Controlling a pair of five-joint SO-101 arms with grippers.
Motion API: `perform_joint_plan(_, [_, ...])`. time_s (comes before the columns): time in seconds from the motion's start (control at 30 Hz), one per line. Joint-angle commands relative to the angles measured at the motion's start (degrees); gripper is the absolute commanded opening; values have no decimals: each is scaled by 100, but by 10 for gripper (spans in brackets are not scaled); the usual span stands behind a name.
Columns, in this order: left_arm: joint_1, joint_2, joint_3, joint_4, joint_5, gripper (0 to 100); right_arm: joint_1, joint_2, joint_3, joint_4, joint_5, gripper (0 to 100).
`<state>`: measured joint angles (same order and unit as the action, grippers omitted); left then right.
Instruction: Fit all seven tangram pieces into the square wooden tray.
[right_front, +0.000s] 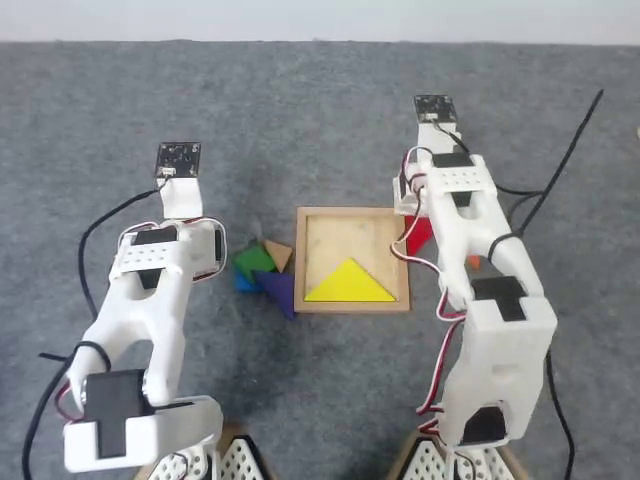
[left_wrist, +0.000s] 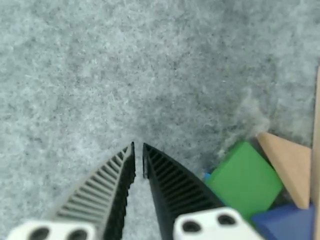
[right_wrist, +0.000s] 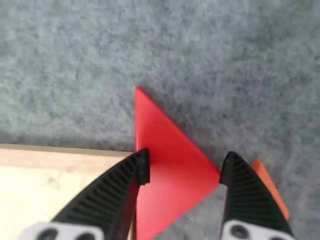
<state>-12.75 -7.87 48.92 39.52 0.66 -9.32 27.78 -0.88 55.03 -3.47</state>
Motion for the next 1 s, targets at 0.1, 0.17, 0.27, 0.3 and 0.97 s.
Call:
perform_joint_plan(0.1, [-9, -18, -40, -123, -53, 29, -31, 426, -756, 1042, -44, 242])
perform_joint_plan(0.17, [-18, -18, -40, -123, -53, 29, -66, 567, -923, 1490, 246, 242])
perform_joint_plan(0.27, [-18, -18, -40, -123, -53, 29, -224, 620, -958, 1754, 589, 242])
perform_joint_plan(0.3, [-18, -18, -40, -123, -53, 29, -242, 620, -958, 1754, 589, 242])
perform_joint_plan(0.97, [-9, -18, -48, -123, -53, 29, 365, -664, 651, 1490, 941, 241])
